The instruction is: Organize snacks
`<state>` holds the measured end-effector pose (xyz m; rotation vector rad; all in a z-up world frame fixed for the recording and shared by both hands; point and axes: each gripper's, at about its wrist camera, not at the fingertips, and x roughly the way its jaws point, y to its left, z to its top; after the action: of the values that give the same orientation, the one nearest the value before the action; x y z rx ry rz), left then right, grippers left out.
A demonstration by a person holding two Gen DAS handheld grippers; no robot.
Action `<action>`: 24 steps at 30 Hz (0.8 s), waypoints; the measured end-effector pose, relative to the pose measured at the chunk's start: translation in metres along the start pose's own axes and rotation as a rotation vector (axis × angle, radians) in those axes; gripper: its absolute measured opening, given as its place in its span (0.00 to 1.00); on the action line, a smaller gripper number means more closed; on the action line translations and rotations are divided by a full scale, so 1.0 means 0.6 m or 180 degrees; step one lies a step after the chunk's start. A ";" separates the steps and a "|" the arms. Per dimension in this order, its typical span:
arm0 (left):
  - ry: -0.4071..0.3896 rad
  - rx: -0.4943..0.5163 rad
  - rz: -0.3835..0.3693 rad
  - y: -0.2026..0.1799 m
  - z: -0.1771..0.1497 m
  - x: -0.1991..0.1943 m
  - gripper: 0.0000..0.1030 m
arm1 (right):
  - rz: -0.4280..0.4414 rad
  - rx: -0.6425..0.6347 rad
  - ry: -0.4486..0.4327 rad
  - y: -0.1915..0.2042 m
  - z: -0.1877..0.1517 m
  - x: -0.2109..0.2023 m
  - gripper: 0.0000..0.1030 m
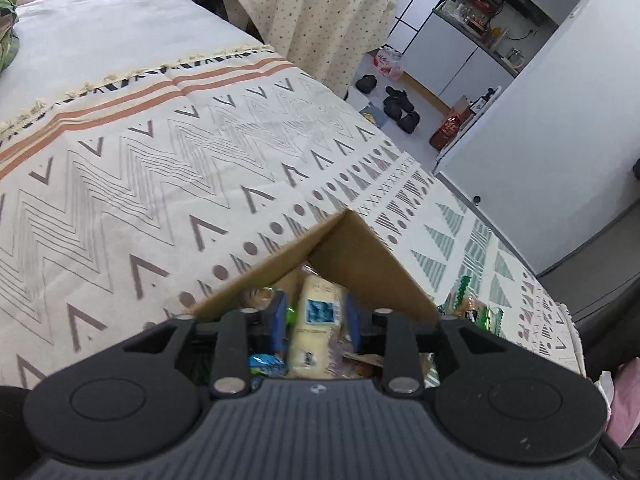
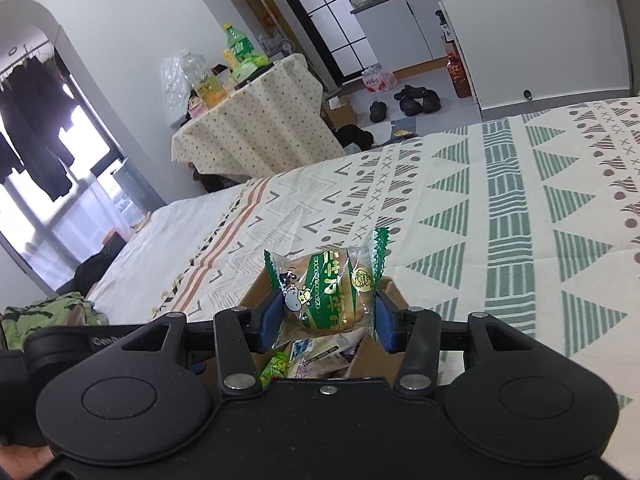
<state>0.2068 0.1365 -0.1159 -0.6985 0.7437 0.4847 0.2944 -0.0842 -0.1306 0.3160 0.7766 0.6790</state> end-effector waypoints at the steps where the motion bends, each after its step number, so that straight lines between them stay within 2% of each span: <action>1: 0.0001 -0.0016 0.0026 0.005 0.004 -0.001 0.38 | -0.0008 -0.0001 0.0020 0.005 -0.001 0.006 0.45; 5: 0.0032 -0.0053 0.0069 0.021 0.016 -0.005 0.46 | -0.0014 -0.0016 0.0076 0.025 0.000 0.028 0.46; 6: 0.0034 -0.0046 0.0088 0.022 0.019 -0.006 0.50 | 0.0008 -0.0032 0.0066 0.031 0.001 0.032 0.46; 8: 0.0016 -0.0027 0.0107 0.025 0.021 -0.011 0.56 | 0.0049 -0.0056 0.0071 0.041 0.003 0.038 0.56; 9: 0.0016 -0.0022 0.0126 0.026 0.022 -0.013 0.63 | 0.0053 -0.0071 0.0091 0.043 0.001 0.040 0.65; 10: 0.0039 -0.0010 0.0166 0.025 0.021 -0.016 0.70 | 0.0024 -0.0088 0.0099 0.046 0.000 0.041 0.68; 13: 0.0119 0.0129 0.0204 0.018 0.019 -0.026 0.80 | -0.0101 -0.0115 0.0082 0.046 -0.006 0.032 0.69; 16: 0.0169 0.0234 0.0205 0.012 0.018 -0.037 0.87 | -0.0178 0.0038 0.0116 0.038 -0.012 0.017 0.69; 19: 0.0178 0.0334 0.0132 0.008 0.017 -0.048 0.89 | -0.0239 0.0060 0.0200 0.038 -0.022 -0.003 0.69; 24: 0.0214 0.0402 0.0028 0.010 0.010 -0.063 0.91 | -0.0361 0.0190 0.0178 0.035 -0.033 -0.041 0.71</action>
<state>0.1816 0.1390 -0.0868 -0.5959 0.8337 0.4201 0.2576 -0.0844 -0.1204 0.3058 0.8628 0.5606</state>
